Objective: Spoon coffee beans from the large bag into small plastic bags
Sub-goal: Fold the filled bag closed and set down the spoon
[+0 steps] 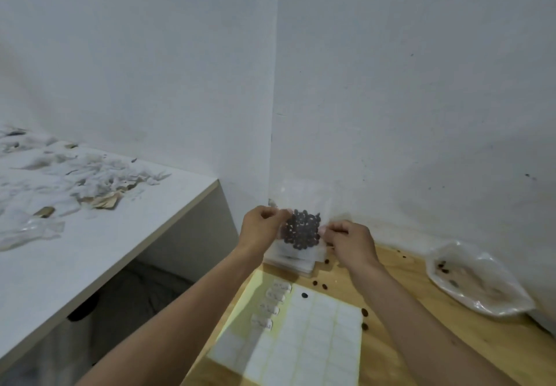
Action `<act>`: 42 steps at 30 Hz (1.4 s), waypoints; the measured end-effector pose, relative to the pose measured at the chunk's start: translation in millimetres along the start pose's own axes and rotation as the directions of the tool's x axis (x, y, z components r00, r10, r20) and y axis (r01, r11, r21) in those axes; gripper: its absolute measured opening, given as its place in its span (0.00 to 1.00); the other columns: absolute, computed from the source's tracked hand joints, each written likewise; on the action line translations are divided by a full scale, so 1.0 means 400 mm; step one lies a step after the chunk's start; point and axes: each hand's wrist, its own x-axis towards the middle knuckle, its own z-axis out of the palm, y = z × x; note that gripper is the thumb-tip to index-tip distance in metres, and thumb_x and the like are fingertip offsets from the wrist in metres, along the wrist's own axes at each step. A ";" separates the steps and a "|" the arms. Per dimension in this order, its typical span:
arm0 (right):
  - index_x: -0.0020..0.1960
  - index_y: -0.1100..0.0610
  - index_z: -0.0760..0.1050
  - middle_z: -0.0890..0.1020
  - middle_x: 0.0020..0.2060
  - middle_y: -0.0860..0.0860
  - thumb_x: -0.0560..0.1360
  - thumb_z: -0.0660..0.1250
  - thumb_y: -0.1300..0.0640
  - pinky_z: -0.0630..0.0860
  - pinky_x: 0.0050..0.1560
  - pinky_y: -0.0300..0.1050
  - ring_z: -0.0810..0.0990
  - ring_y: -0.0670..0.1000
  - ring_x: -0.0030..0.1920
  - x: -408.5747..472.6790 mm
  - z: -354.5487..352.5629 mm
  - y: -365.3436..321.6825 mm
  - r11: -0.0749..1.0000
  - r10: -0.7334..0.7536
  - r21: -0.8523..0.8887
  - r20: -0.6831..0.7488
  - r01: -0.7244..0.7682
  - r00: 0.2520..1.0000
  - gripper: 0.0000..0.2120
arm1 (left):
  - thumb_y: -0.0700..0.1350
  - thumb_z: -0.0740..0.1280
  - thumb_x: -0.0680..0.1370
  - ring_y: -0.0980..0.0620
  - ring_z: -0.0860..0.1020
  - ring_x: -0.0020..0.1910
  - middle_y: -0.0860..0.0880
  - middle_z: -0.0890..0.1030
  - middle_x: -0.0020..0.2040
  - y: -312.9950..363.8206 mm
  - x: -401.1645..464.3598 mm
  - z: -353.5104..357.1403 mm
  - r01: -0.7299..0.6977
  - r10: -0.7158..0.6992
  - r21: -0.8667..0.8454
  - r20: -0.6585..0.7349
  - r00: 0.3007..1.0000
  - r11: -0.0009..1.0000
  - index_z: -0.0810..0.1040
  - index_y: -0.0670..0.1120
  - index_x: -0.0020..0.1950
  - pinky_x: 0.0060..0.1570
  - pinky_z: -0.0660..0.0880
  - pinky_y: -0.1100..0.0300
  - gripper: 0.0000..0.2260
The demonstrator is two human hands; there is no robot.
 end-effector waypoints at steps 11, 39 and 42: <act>0.50 0.52 0.86 0.86 0.46 0.46 0.76 0.74 0.55 0.78 0.47 0.38 0.83 0.44 0.46 -0.047 0.030 -0.019 0.907 -0.238 -0.310 0.174 0.283 0.955 0.04 | 0.48 0.73 0.78 0.55 0.80 0.42 0.48 0.87 0.44 0.065 -0.007 -0.060 -0.140 0.125 -0.216 -0.083 0.989 0.966 0.83 0.48 0.42 0.45 0.74 0.58 0.06; 0.43 0.57 0.84 0.87 0.34 0.51 0.75 0.75 0.60 0.85 0.45 0.48 0.87 0.51 0.36 -0.095 -0.051 -0.171 0.931 -0.310 -0.151 0.156 0.333 0.938 0.02 | 0.48 0.68 0.81 0.49 0.86 0.49 0.51 0.87 0.46 0.071 -0.081 -0.014 -0.113 0.119 -0.205 0.014 0.993 0.972 0.84 0.48 0.51 0.57 0.77 0.51 0.07; 0.43 0.57 0.84 0.86 0.33 0.51 0.74 0.75 0.59 0.85 0.43 0.45 0.86 0.49 0.34 -0.087 -0.071 -0.172 0.909 -0.362 -0.189 0.084 0.372 0.928 0.02 | 0.45 0.67 0.81 0.55 0.86 0.43 0.51 0.87 0.44 0.090 -0.101 0.029 -0.107 0.126 -0.239 0.067 0.990 0.965 0.84 0.45 0.53 0.50 0.76 0.56 0.07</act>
